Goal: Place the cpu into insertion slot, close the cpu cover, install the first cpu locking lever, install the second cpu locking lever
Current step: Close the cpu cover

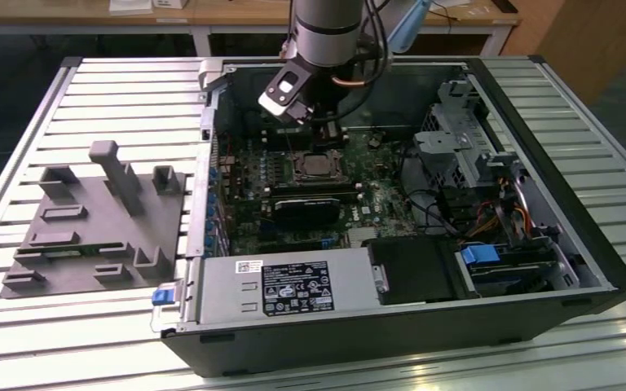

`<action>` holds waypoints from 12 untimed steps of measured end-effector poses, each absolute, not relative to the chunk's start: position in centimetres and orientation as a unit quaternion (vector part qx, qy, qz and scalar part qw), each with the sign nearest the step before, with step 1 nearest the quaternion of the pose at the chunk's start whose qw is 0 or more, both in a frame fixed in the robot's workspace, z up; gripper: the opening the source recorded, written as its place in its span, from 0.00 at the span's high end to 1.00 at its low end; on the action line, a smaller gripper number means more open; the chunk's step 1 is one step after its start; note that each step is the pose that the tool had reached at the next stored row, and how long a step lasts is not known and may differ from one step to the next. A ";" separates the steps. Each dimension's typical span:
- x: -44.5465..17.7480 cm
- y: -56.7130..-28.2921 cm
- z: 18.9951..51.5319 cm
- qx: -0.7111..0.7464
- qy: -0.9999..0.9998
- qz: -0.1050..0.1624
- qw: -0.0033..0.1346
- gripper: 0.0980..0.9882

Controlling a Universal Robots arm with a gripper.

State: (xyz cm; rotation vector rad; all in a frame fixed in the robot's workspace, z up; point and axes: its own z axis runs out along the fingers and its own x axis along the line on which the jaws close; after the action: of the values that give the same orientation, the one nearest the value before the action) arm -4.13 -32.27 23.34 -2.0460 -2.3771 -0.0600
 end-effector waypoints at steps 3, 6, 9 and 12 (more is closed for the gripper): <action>-4.1 -32.3 23.3 -0.632 -0.775 -0.019 0.003 1.00; -4.1 -32.3 23.3 -0.610 -0.792 -0.019 0.003 1.00; -4.1 -32.3 23.3 -0.588 -0.809 -0.019 0.004 1.00; -4.1 -32.3 23.3 -0.566 -0.824 -0.019 0.004 1.00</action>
State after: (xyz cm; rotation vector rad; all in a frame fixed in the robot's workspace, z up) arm -4.13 -32.28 23.32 -1.7721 -2.5827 -0.0586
